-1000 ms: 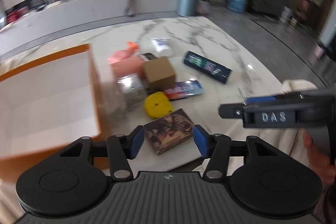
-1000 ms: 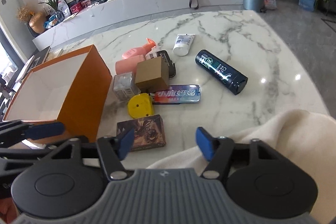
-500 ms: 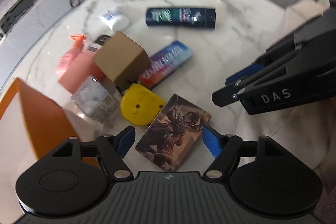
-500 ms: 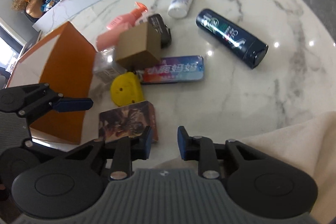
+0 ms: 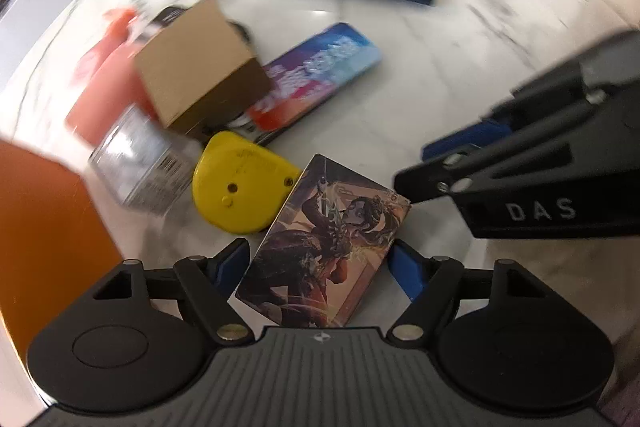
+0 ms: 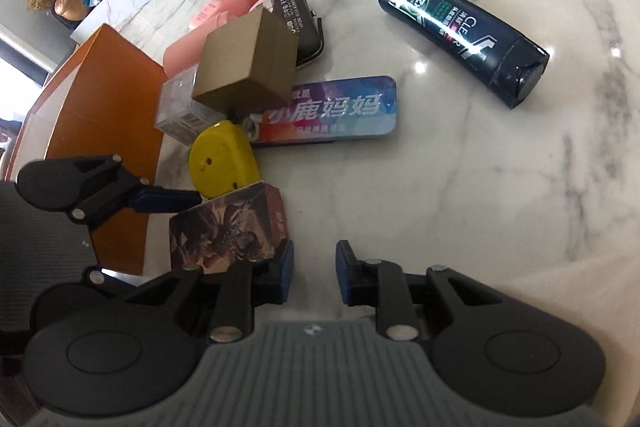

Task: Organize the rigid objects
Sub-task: 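Grasp the anime-print card box with the left tool while the right tool approaches the plaid pouch, then grasp the black plaid pouch with the right tool while the left tool lifts the card box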

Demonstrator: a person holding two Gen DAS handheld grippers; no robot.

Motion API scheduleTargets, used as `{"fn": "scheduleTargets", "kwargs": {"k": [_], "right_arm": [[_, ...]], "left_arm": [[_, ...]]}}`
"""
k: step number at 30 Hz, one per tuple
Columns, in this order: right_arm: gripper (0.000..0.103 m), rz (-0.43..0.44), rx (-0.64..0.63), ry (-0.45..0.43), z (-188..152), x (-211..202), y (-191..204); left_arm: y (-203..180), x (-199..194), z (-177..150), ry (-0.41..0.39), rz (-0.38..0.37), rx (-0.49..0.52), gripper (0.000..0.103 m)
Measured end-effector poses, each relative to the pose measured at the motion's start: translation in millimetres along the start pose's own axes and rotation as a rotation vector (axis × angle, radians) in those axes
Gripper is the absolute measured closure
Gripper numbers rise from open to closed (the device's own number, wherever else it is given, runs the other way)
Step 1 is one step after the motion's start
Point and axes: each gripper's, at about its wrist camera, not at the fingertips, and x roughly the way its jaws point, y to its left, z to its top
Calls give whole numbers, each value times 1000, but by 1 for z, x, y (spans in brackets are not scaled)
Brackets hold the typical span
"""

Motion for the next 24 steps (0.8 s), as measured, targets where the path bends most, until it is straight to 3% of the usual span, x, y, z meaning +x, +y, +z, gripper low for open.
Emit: {"fn": "scheduleTargets", "kwargs": {"k": [7, 11, 18, 24], "right_arm": [[79, -33, -9, 7, 1, -1, 2], [77, -45, -8, -6, 9, -7, 1], [76, -77, -25, -71, 45, -17, 5], [76, -124, -56, -124, 87, -11, 14]], "left_arm": [[20, -10, -8, -8, 53, -288, 30], [36, -22, -12, -52, 39, -420, 33], [55, -59, -10, -184, 55, -507, 34], [75, -66, 6, -223, 80, -547, 34]]}}
